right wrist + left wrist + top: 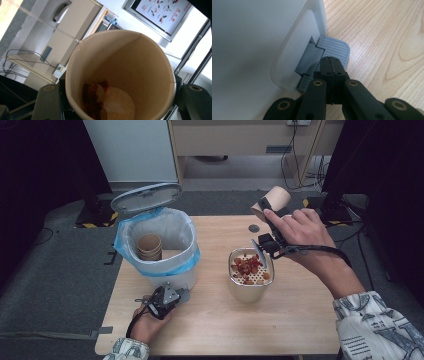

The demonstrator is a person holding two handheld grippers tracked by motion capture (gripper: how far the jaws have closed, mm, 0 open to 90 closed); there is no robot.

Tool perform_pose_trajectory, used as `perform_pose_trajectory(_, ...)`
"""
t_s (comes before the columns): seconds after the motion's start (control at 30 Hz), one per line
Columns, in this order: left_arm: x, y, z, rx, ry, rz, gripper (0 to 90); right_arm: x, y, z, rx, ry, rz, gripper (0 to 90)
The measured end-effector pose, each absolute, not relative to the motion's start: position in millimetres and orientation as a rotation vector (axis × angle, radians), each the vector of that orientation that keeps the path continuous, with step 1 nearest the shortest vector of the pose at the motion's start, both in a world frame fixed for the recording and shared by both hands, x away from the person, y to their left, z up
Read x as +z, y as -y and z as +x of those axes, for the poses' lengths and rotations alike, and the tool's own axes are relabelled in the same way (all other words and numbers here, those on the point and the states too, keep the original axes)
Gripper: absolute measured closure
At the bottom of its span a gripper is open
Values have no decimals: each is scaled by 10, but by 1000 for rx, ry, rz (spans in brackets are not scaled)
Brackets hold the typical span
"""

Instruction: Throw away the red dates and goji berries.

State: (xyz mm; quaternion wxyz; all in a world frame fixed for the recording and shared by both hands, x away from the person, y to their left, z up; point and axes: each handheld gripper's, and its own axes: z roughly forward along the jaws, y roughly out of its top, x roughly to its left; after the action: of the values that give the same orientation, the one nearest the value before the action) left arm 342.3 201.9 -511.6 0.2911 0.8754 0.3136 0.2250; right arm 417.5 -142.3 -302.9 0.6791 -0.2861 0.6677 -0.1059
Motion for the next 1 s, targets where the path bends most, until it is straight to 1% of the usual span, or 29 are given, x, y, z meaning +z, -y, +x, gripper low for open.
perform_pose_trajectory(0.13,-5117,-2016,3421,602,-836,2333,899,-3231,1327,4124,-265,-1523,-757,345)
perform_pose_trajectory(0.27,-5116,-2018,3423,599,-837,2334,899,-3061,1395,4159,-216,-1514,-656,345)
perform_pose_trajectory(0.33,-5116,-2019,3423,599,-836,2333,899,-3155,1368,4134,-225,-1536,-712,345)
perform_pose_trajectory(0.43,-5117,-2015,3421,602,-835,2333,899,-3196,1355,4136,-213,-1546,-714,345)
perform_pose_trajectory(0.53,-5118,-2016,3420,602,-836,2331,899,-3162,1388,4165,-176,-1547,-656,345)
perform_pose_trajectory(0.9,-5118,-2017,3421,602,-835,2332,899,-3201,1417,4144,-195,-1544,-680,344)
perform_pose_trajectory(1.0,-5117,-2017,3421,601,-835,2334,899,-3141,1431,4136,-193,-1537,-674,344)
